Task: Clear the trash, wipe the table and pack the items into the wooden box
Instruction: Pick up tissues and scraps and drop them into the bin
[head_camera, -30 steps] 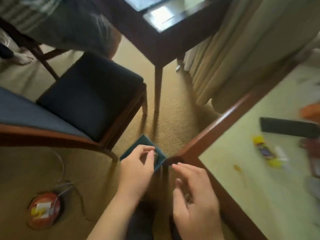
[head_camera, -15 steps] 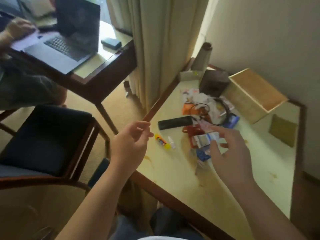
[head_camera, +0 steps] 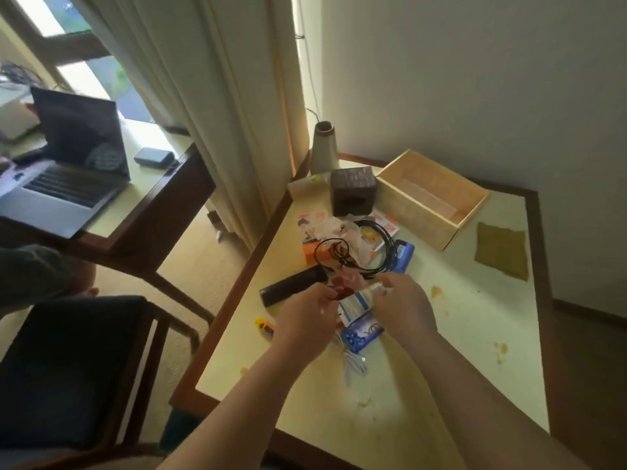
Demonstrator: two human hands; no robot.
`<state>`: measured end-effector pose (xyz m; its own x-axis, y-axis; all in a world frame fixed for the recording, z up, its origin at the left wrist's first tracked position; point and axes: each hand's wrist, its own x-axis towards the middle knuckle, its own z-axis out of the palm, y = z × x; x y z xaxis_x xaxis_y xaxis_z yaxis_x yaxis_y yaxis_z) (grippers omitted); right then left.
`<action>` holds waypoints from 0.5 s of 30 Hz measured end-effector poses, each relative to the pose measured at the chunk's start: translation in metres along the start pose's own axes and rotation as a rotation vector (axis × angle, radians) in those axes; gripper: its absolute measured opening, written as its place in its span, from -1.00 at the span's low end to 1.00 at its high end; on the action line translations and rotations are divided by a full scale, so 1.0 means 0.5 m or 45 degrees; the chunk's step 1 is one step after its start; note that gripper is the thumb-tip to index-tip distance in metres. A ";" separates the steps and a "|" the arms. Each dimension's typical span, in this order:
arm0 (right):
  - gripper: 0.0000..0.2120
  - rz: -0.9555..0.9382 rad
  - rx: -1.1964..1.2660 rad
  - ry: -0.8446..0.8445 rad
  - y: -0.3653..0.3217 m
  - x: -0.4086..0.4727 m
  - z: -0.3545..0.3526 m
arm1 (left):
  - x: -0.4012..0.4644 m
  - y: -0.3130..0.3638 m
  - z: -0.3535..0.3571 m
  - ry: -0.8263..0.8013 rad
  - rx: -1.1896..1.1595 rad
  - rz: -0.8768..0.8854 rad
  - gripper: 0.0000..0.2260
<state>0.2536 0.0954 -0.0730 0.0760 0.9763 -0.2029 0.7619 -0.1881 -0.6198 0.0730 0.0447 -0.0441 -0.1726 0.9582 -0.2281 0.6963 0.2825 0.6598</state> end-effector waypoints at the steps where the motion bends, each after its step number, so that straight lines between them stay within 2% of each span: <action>1: -0.64 0.011 -0.030 -0.032 -0.002 0.019 0.008 | 0.018 0.006 0.004 -0.024 0.060 0.011 -0.83; 5: -0.69 -0.081 -0.321 -0.138 -0.019 0.083 0.057 | 0.101 0.010 0.020 -0.049 0.170 0.054 -0.85; 8: -0.66 -0.056 -0.432 -0.147 -0.025 0.120 0.110 | 0.162 0.004 0.020 0.060 0.147 0.088 -0.88; 15: -0.77 0.038 -0.525 -0.056 -0.025 0.132 0.176 | 0.274 -0.001 -0.005 0.089 0.441 0.201 -0.59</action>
<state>0.1925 0.1526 -0.1453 0.0809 0.9638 -0.2542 0.9542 -0.1485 -0.2595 0.0469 0.1760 -0.0739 -0.0829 0.9928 -0.0859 0.9100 0.1106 0.3996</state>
